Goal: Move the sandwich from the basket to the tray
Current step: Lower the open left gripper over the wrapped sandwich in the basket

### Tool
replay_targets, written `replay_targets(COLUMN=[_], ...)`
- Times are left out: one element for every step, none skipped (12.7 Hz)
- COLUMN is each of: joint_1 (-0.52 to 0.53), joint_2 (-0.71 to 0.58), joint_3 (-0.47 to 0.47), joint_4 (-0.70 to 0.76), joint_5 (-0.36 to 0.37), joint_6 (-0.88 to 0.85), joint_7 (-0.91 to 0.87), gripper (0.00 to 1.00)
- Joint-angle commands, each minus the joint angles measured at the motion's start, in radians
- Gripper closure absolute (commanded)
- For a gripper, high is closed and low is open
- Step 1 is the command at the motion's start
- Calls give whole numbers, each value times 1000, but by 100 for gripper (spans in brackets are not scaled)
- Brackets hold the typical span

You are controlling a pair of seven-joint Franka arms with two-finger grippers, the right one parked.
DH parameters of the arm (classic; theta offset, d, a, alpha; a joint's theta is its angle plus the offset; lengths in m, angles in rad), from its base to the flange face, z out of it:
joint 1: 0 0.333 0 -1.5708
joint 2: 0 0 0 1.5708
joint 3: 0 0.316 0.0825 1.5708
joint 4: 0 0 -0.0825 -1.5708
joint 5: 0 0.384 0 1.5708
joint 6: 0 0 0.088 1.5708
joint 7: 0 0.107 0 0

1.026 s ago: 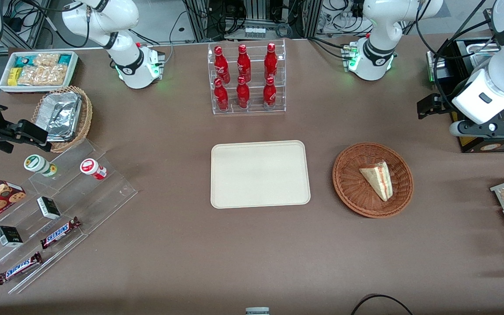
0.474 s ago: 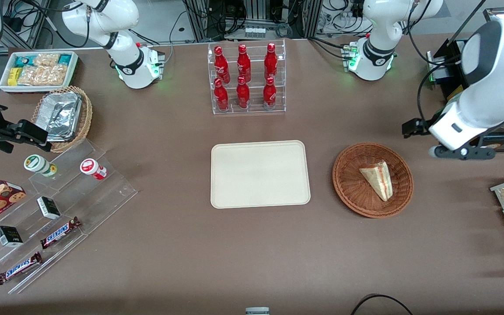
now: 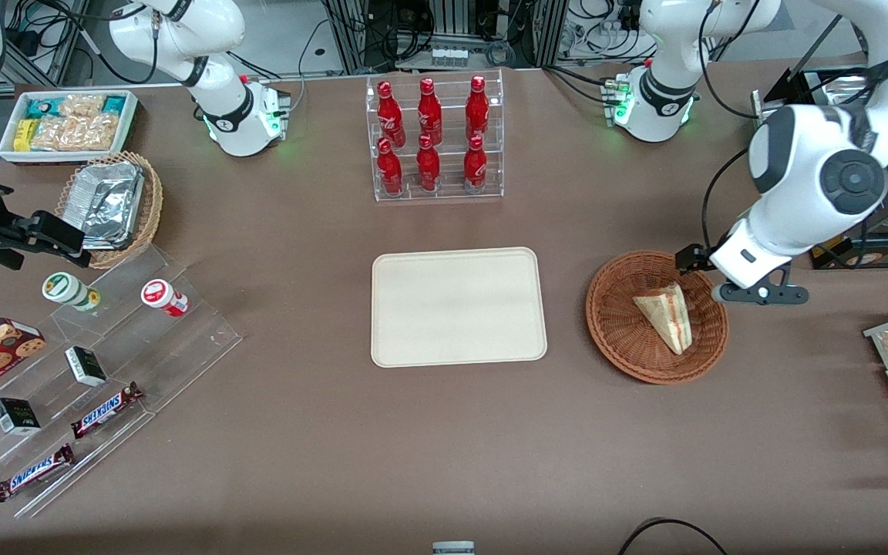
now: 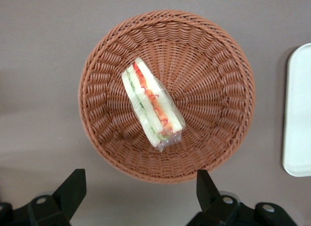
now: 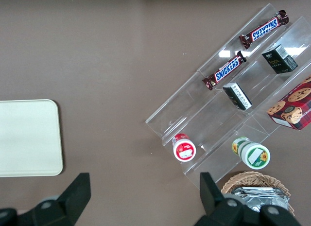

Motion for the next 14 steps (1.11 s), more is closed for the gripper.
replay_targets(joint_1=[11,11,9,8,0,-9,-12,-12,-12,-17,-23,-23,-25,-23], joint_2=[-31,-25,-11,-3,0,12,26,40,58,75,86,101,106,113], joint_3=[-10,-10,-10,-10,-10,-10,-10,-10,-10,-10,-10,-10,-10,-10], joint_4=[-94,-94,-94,-103,-118,-131,-132,-131,-132,-128,-126,-123,-122,-122], joint_5=[-6,-6,-6,-6,-6,-5,-5,-6,-6,-6,-6,-6,-8,-8], joint_6=[117,123,134,157,186,212,220,226,252,256,260,261,275,287], joint_7=[-71,-128,-194,-269,-361,-457,-540,-590,-625,-674,-725,-740,-747,-754], gripper=[0,0,0,0,0,0,0,0,0,0,0,0,0,0])
